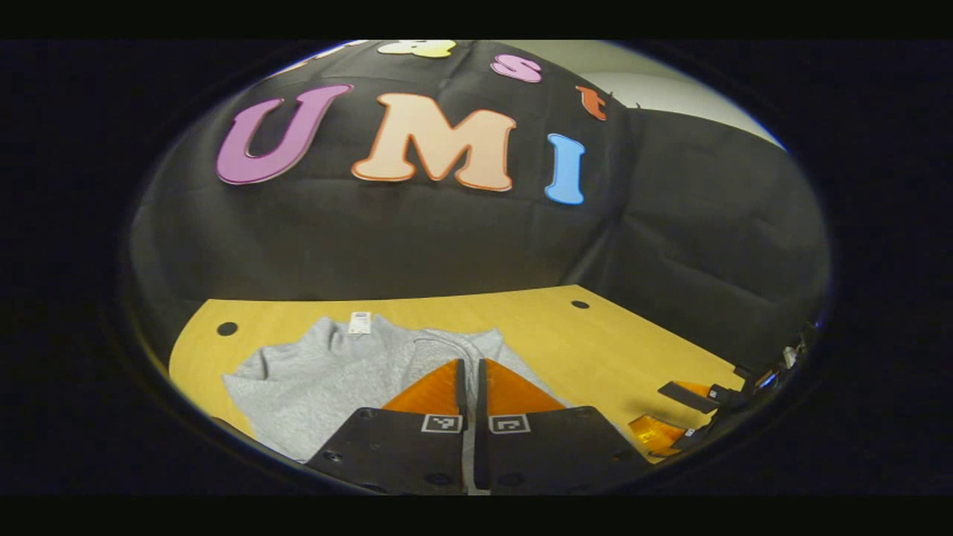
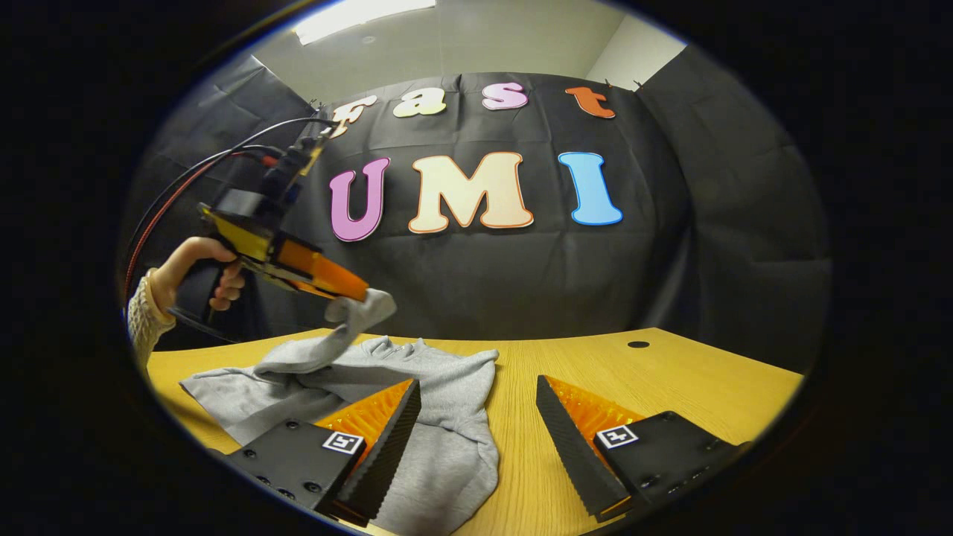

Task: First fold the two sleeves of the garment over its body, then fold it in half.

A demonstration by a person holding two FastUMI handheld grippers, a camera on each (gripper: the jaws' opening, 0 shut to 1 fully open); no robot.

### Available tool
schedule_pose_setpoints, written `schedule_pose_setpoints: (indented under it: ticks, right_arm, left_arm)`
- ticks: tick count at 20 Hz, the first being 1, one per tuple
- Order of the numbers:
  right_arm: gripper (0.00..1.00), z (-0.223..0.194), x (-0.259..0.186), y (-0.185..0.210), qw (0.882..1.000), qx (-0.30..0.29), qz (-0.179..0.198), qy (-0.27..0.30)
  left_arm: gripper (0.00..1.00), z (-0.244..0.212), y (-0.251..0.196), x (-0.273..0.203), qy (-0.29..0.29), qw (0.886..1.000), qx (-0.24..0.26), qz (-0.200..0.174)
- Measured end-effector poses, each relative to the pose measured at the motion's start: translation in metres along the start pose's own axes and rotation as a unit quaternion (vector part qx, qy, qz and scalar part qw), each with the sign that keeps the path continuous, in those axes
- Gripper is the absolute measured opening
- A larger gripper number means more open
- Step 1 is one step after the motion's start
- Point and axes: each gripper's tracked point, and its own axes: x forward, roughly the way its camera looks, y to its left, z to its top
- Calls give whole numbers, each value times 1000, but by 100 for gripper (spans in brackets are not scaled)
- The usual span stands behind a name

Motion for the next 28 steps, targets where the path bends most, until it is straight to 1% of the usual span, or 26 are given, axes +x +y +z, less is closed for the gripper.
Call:
schedule_pose_setpoints:
  ticks: [1,3,5,9,12,13,14,16,17,18,20,21,22,23,24,25,28]
  right_arm:
    - [97,0,0,0,1000,0,1,0]
    - [97,0,0,0,1000,0,1,0]
    - [97,0,0,0,1000,0,1,0]
    - [97,0,0,1,1000,0,3,0]
    - [97,0,0,1,1000,0,3,0]
    - [94,0,0,1,1000,0,3,0]
    - [97,0,0,1,1000,0,3,0]
    - [97,0,0,2,1000,0,5,0]
    - [97,0,0,2,1000,-1,6,0]
    - [97,0,0,1,1000,0,6,0]
    - [97,0,0,2,1000,-1,5,0]
    - [97,0,0,1,1000,-1,5,0]
    - [97,0,0,2,1000,-1,5,0]
    - [97,0,0,2,1000,-1,6,0]
    - [97,0,0,3,1000,0,9,0]
    - [97,0,0,3,1000,-1,12,1]
    - [97,-2,0,6,1000,0,27,4]
  left_arm:
    - [0,-8,-16,23,17,1000,5,-14]
    - [0,-29,-26,46,48,999,7,-22]
    - [0,-41,-31,65,62,998,-8,-30]
    - [0,-65,-28,91,83,996,-9,-20]
    - [0,-80,-26,96,105,994,-3,-18]
    - [0,-81,-26,98,103,994,-5,-21]
    - [2,-76,-26,97,94,995,-9,-24]
    - [11,-65,-27,97,75,997,-9,-31]
    - [24,-60,-26,90,70,997,-3,-32]
    - [48,-56,-24,86,65,997,3,-29]
    - [74,-48,-20,77,55,998,9,-22]
    - [84,-42,-16,70,48,999,10,-16]
    - [88,-38,-10,61,43,999,11,-7]
    - [90,-36,-3,51,37,999,15,3]
    - [89,-34,6,36,32,999,20,16]
    - [93,-31,15,20,27,999,27,27]
    - [93,-34,45,-38,11,997,56,60]
